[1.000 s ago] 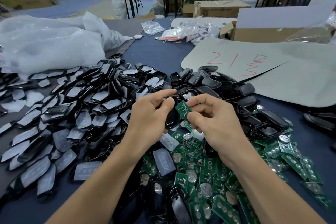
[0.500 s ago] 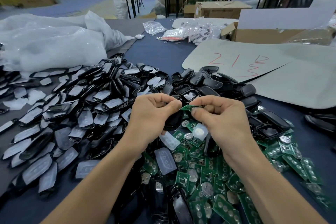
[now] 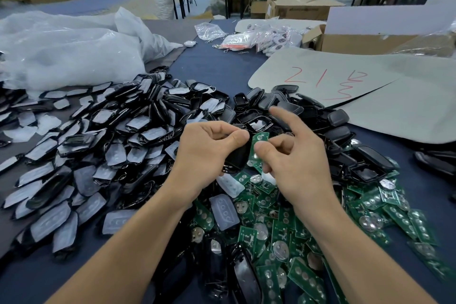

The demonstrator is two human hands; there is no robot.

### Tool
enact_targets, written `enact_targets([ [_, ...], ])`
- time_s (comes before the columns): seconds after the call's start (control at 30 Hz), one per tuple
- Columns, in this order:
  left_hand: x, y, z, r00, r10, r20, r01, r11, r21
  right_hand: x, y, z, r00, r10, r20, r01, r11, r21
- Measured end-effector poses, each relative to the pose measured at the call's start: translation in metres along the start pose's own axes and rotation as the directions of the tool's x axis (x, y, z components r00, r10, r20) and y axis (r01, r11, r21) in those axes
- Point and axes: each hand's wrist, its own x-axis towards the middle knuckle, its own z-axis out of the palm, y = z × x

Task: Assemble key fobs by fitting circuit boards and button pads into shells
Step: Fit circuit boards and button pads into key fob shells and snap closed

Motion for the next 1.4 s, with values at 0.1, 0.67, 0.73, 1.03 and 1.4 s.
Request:
enact_targets([
  [0.1,0.002,0.001,-0.002,0.999,0.045,-0.02,-0.046,0.999,-0.02,0.003,0.0,-0.001,0.993,0.087,0.079,-0.094,0.992,0.088],
  [0.67,0.0,0.006,-0.002,0.991,0.081,0.108,-0.085,0.996,0.033,0.009,-0.002,-0.005,0.975,0.185,-0.121,-0.144,0.947,0.289],
  [0.73,0.002,0.005,-0.002,0.993,0.071,0.093,-0.074,0.997,0.02,0.009,-0.003,-0.005,0.973,0.187,-0.137,-0.141,0.947,0.289],
  [1.03,0.004,-0.003,0.003,0.999,-0.038,-0.007,0.038,0.997,0.072,0.005,-0.006,-0.001,0.99,0.028,-0.135,0.003,0.974,0.228],
  [1.4,0.001,0.002,0.004,0.997,-0.002,0.079,0.001,1.0,0.019,0.003,-0.001,-0.001,0.984,-0.007,-0.176,0.015,0.999,0.046],
])
